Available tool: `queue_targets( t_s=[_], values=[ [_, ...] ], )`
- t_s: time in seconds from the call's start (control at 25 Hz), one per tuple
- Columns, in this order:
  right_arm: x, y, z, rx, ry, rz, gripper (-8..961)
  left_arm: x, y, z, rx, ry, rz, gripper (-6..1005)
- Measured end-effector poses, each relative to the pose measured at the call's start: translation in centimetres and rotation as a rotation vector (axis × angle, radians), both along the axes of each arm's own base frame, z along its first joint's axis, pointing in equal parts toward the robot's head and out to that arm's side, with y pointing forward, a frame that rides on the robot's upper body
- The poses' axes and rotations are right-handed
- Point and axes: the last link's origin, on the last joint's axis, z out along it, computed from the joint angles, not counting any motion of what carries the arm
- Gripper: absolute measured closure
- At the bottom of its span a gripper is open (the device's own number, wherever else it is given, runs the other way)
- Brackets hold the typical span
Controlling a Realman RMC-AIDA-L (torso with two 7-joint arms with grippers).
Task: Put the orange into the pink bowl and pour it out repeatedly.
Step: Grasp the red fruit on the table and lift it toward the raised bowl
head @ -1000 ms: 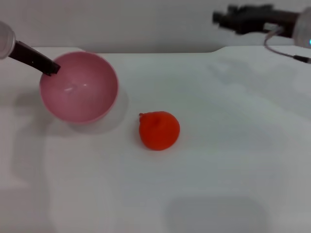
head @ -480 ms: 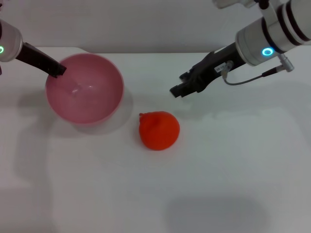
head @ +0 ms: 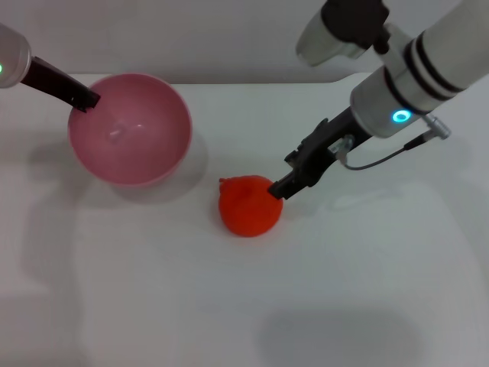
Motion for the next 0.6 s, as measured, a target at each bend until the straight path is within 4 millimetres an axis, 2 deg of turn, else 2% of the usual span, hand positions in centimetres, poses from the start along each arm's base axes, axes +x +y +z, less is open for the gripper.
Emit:
queue_targets(
  t_s=[0.28,0.6],
  values=[
    [-0.5,-0.2,-1.6,0.015,0.043,0.026,271,0.5,0.1,-0.3,-0.006,0.000,-0.013,956],
    [0.6,-0.4,-2.9,0.034,0.044,0.002,272,1.0,0.1,-0.9,-0.020,0.002,-0.025,956]
  ],
)
